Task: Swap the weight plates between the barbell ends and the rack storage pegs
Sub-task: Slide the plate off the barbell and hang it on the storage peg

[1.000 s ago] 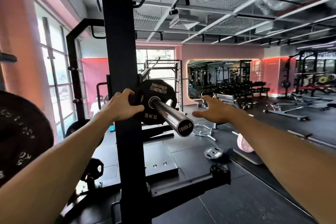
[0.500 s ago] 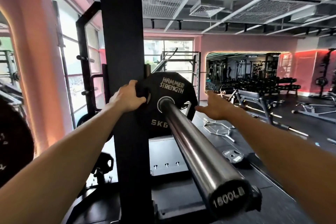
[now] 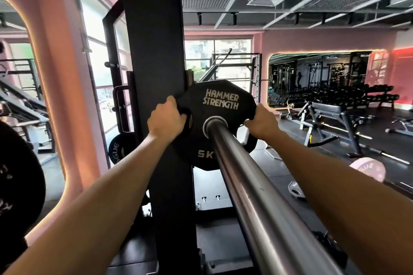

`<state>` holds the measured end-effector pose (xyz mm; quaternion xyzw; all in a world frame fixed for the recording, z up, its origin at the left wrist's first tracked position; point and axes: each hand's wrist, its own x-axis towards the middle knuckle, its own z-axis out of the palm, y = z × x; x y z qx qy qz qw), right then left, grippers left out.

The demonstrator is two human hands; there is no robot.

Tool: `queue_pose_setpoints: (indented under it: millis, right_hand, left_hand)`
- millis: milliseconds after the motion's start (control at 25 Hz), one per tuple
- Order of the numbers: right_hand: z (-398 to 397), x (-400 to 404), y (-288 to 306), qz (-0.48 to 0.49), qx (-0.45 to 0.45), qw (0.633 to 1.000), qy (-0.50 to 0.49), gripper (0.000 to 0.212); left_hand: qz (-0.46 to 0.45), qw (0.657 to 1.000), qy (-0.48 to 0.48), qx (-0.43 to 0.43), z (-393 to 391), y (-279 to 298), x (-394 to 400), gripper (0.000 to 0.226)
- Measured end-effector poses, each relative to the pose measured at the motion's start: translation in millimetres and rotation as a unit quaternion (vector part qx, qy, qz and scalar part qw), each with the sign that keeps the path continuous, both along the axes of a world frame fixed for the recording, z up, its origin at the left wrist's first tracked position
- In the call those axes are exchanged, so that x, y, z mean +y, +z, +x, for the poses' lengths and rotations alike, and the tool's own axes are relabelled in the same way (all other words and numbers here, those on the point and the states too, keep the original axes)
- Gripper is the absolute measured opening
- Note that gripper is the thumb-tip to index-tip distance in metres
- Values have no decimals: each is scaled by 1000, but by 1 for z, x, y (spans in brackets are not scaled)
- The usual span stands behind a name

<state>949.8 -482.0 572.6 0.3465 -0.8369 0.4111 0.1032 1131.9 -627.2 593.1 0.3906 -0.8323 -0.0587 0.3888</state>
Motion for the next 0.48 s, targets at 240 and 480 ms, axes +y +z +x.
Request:
queue_pose_setpoints:
  millis: [240,480]
  right_hand:
    - [18,34,6,10,61,998,14,22]
    - [72,105,6,4,66,997,45,15]
  left_hand:
    - [32,999,1,25,25,5,29,32]
    - [12,999,-10,35,79,2,95,31]
